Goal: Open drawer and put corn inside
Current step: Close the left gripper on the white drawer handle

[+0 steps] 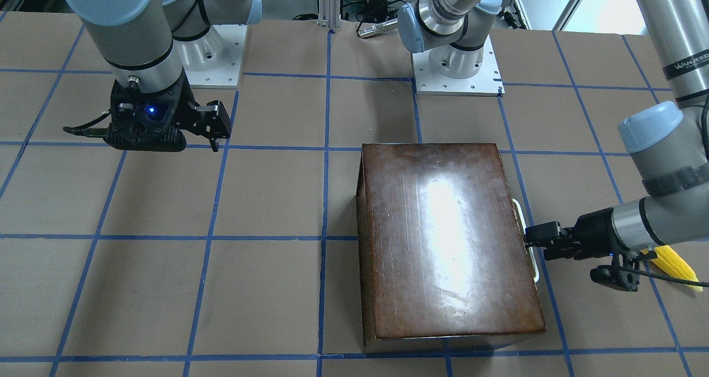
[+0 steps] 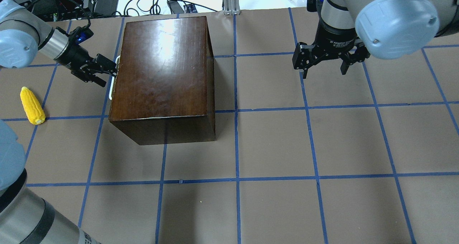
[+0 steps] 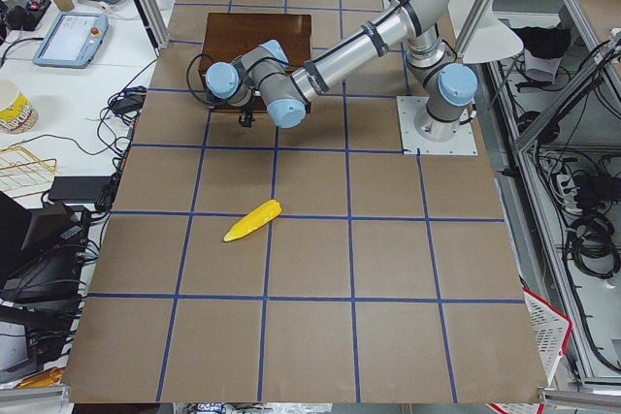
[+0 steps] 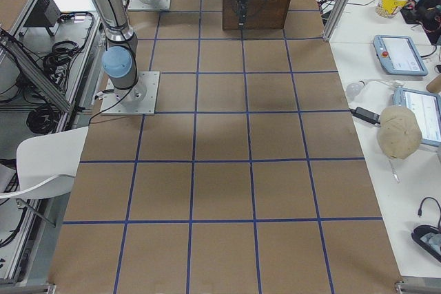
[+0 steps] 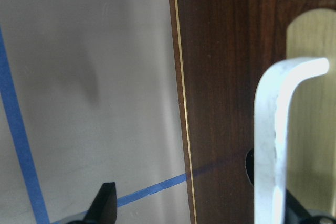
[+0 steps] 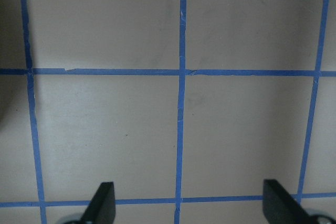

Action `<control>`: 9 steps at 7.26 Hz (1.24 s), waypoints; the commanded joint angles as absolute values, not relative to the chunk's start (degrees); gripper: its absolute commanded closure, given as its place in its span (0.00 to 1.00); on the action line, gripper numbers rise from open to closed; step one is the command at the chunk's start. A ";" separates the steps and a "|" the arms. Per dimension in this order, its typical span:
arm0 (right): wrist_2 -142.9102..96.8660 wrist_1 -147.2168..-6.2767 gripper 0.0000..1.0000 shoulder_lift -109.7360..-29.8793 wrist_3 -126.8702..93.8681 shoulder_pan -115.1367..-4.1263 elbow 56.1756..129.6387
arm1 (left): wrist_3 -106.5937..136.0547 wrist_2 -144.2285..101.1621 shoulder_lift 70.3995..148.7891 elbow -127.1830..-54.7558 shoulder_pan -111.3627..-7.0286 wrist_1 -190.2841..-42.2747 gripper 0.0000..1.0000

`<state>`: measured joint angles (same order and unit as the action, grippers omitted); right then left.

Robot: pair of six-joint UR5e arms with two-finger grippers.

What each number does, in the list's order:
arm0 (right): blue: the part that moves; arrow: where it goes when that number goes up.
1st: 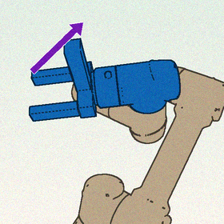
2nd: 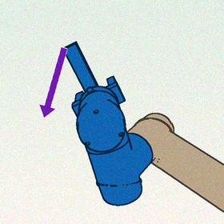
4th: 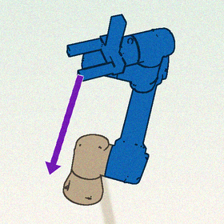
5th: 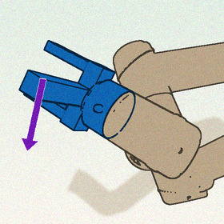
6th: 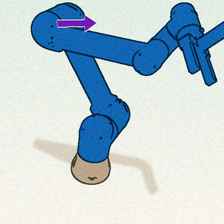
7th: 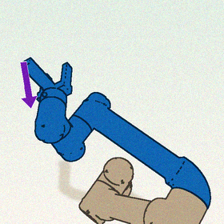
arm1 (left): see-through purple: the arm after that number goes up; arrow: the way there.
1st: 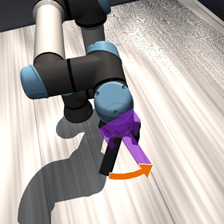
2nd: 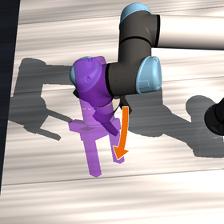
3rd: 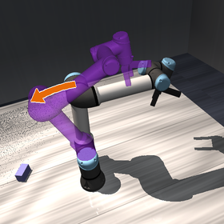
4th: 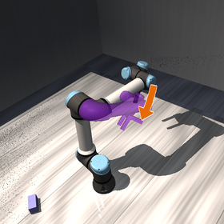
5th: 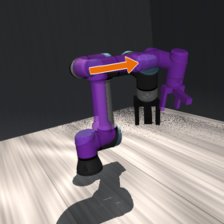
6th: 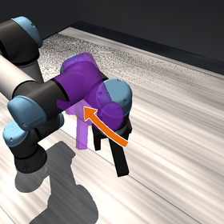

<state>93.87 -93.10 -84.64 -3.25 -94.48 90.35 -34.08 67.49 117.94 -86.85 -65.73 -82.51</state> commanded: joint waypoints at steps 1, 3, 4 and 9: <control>93.87 -93.16 0.00 -84.64 -3.25 -94.48 90.35 | -35.59 67.59 117.95 -86.66 -65.57 -82.53 0.00; 93.87 -93.08 0.00 -84.64 -3.25 -94.48 90.35 | -36.03 67.67 118.21 -86.31 -65.30 -82.53 0.00; 93.87 -93.08 0.00 -84.64 -3.25 -94.48 90.35 | -36.21 67.76 118.21 -86.22 -65.30 -82.44 0.00; 93.87 -93.08 0.00 -84.64 -3.25 -94.48 90.35 | -37.44 68.82 118.91 -85.00 -64.07 -82.53 0.00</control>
